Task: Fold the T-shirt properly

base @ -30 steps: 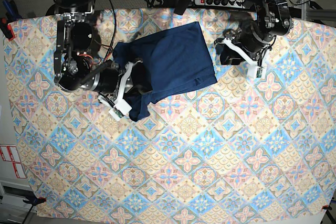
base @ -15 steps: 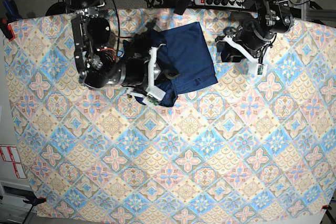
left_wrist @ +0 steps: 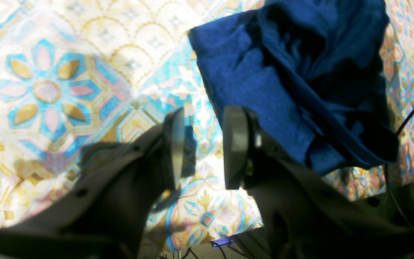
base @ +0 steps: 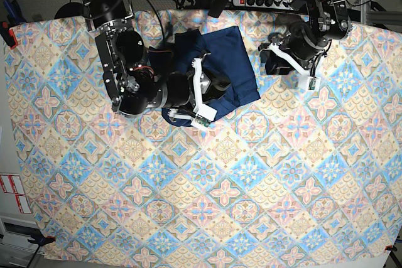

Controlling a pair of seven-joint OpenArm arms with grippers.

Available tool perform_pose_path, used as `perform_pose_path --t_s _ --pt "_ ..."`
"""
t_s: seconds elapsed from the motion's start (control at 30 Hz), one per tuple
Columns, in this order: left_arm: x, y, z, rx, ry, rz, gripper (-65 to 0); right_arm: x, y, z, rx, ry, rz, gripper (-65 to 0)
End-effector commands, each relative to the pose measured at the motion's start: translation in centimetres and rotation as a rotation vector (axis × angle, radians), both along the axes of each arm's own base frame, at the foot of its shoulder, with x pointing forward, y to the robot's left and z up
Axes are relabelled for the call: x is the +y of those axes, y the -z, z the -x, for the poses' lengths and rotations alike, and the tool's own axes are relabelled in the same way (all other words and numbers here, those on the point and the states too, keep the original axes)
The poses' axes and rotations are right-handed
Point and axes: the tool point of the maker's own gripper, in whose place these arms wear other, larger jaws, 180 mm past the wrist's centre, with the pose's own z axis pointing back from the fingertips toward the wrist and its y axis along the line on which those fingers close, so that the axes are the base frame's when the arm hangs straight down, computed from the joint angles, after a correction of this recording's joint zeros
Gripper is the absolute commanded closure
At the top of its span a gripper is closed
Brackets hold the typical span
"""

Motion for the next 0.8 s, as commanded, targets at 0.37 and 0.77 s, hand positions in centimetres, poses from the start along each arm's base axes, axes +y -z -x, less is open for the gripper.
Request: perform_pose_path --t_s 0.37,0.77 --pt "-3.9 -2.1 -0.9 -0.074 0.116 0.04 -17.5 -6.7 2.4 -4.9 -0.245 0.101 0.343 -14.9" --pt "-8.5 -2.2 0.0 -0.062 0.21 0.112 -17.6 -13.8 1.8 -7.0 -0.258 0.253 0.424 -14.9"
